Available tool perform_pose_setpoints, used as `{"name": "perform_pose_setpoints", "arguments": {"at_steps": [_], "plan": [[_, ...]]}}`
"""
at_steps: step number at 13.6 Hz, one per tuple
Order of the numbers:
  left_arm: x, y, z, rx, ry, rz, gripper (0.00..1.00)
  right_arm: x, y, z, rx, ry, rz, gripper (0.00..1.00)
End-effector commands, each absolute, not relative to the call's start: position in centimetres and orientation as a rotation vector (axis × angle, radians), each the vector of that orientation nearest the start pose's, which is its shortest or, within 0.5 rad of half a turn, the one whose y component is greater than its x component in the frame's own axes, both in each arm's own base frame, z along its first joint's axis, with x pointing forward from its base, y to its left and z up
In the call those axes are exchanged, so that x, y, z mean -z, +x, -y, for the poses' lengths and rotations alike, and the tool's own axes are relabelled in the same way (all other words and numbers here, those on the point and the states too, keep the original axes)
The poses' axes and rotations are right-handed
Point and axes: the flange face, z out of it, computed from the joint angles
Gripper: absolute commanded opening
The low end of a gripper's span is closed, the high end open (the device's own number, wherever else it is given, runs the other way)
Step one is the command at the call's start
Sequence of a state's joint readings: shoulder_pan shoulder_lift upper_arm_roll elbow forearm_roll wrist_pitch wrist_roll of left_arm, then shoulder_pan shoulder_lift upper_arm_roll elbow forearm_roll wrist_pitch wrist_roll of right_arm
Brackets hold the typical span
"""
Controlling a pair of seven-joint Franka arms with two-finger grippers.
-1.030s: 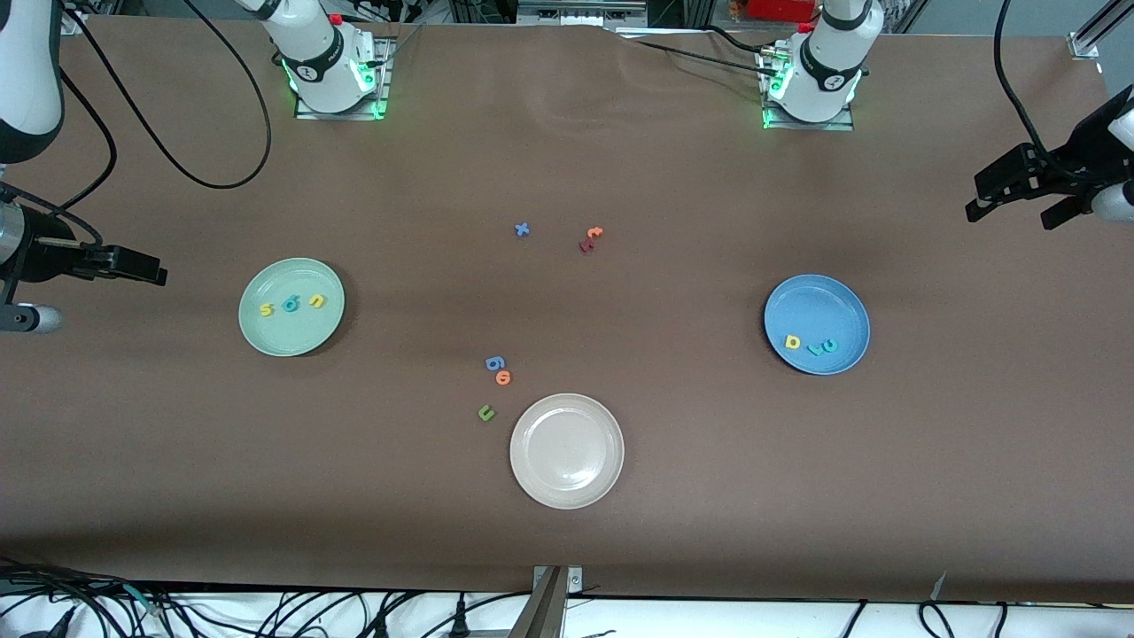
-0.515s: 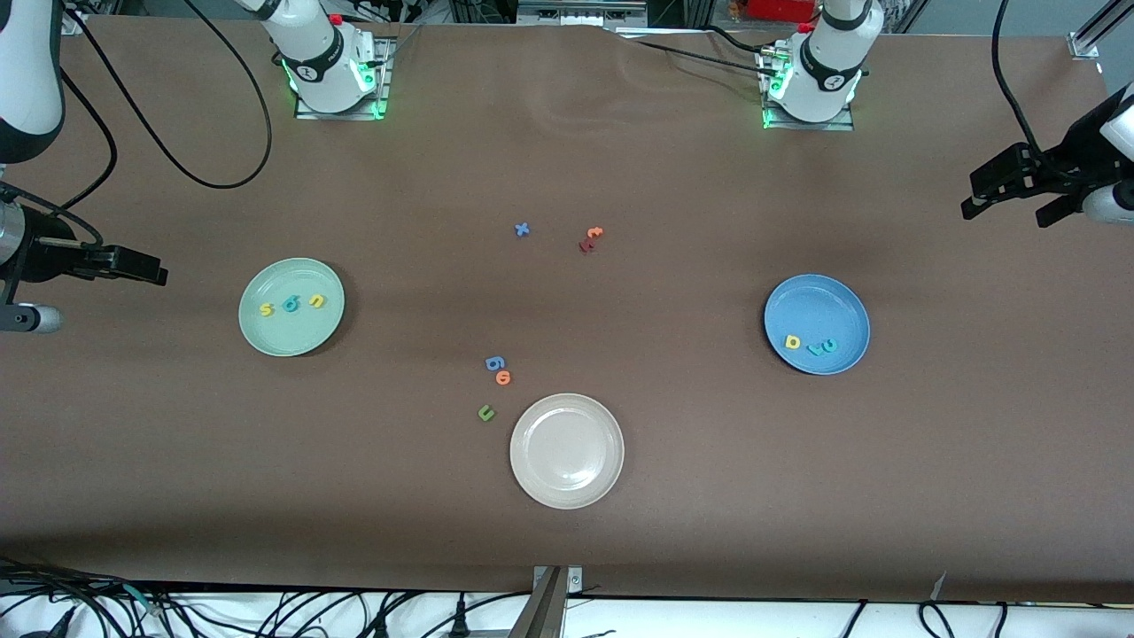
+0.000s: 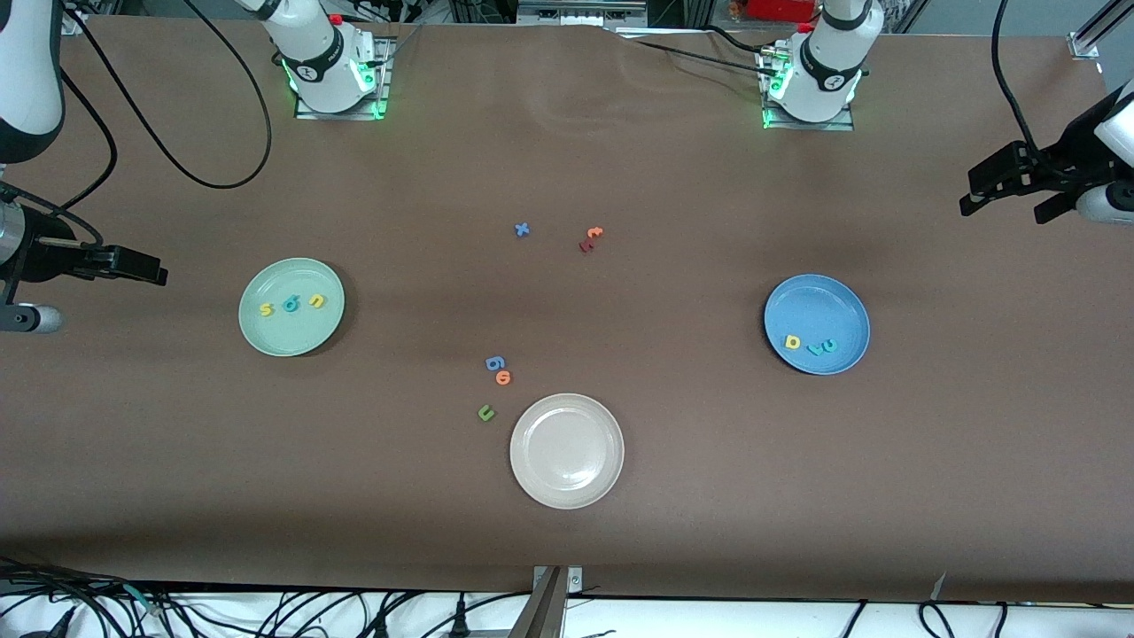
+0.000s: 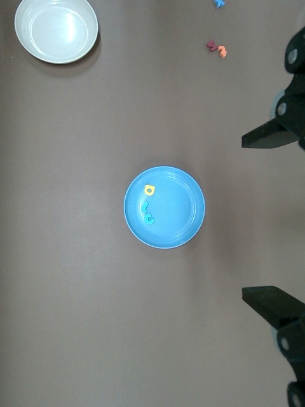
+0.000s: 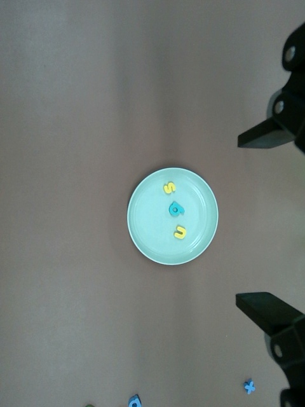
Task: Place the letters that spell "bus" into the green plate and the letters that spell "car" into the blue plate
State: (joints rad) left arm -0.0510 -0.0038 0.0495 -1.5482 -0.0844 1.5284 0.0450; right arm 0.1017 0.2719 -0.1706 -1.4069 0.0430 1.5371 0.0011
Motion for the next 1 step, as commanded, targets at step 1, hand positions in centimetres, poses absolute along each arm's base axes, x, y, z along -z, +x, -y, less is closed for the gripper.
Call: {"name": "perform_pose_setpoints", "arguments": {"at_steps": [1], "plan": [[-63.35, 54.51, 1.15, -0.032, -3.200, -0.126, 0.96, -54.03, 62.33, 2.53, -0.207, -3.138, -0.111, 1.00]]}}
